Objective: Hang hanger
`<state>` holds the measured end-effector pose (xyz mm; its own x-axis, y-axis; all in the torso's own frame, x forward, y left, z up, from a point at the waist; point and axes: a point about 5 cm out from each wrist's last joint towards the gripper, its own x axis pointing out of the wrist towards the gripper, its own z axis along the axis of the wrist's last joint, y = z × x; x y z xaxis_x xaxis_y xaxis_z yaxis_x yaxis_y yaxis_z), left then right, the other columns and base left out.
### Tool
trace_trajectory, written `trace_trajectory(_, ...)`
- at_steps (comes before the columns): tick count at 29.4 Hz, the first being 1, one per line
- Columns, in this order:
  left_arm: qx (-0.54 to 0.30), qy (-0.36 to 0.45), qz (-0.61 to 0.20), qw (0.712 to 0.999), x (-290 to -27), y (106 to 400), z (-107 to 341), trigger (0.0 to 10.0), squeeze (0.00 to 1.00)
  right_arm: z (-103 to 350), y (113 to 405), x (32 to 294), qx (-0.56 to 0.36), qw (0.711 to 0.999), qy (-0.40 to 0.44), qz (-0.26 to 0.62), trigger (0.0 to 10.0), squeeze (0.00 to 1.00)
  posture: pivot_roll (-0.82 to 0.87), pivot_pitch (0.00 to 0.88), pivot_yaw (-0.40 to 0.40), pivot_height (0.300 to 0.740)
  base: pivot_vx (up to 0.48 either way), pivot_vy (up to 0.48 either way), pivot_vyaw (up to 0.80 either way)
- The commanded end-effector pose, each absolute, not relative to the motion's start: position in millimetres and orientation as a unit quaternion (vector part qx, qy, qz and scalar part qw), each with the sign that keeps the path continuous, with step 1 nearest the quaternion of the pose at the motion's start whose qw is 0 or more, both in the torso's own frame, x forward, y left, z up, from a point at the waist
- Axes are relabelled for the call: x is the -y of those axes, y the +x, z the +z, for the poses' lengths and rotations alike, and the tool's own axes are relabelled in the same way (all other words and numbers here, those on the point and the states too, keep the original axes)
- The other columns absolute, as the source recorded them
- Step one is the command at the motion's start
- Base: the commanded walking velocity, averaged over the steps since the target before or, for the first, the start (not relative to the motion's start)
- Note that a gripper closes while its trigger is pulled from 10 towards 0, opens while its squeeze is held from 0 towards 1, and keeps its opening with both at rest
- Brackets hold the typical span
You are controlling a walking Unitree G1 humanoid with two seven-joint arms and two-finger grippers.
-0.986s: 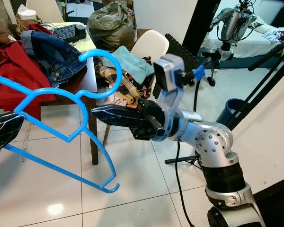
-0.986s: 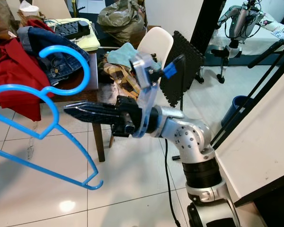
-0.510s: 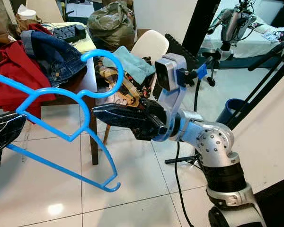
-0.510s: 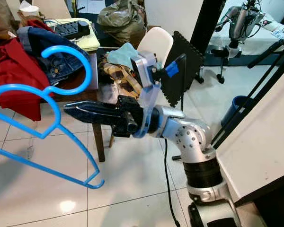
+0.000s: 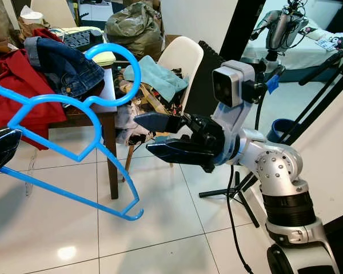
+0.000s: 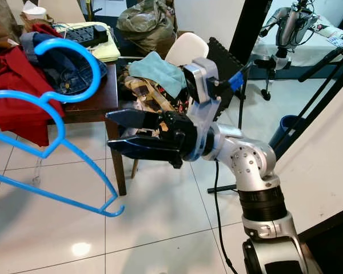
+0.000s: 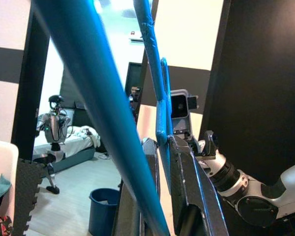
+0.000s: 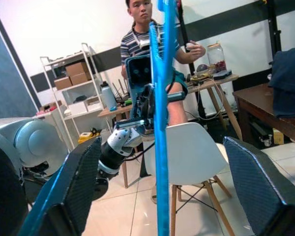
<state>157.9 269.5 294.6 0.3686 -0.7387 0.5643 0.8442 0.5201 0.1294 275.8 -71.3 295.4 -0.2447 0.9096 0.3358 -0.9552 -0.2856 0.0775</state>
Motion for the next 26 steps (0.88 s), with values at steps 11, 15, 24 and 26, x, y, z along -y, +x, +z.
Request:
trace_trajectory(11,0.290,-0.093,-0.464,0.832,-271.3,166.0,291.8,10.0,0.00,307.5,257.0,43.1,0.066,0.594,0.096,0.796,10.0,0.00,0.06,0.108,-0.120,0.740,0.000,0.000,0.00)
trace_trajectory(15,0.286,-0.093,-0.468,0.831,-270.7,166.9,291.4,10.0,0.00,308.0,256.9,35.2,0.060,0.604,0.091,0.790,10.0,0.00,0.06,0.110,-0.120,0.740,0.000,0.000,0.00)
trace_trajectory(24,0.277,-0.103,-0.495,0.817,-260.6,168.2,286.8,10.0,0.00,303.5,261.6,17.8,0.040,0.626,0.103,0.772,10.0,0.00,0.05,0.111,-0.122,0.740,0.000,0.000,0.00)
trace_trajectory(26,0.275,-0.105,-0.497,0.816,-259.2,168.6,285.9,10.0,0.00,303.1,262.1,16.0,0.038,0.627,0.106,0.771,10.0,0.00,0.05,0.112,-0.123,0.740,0.000,0.000,0.00)
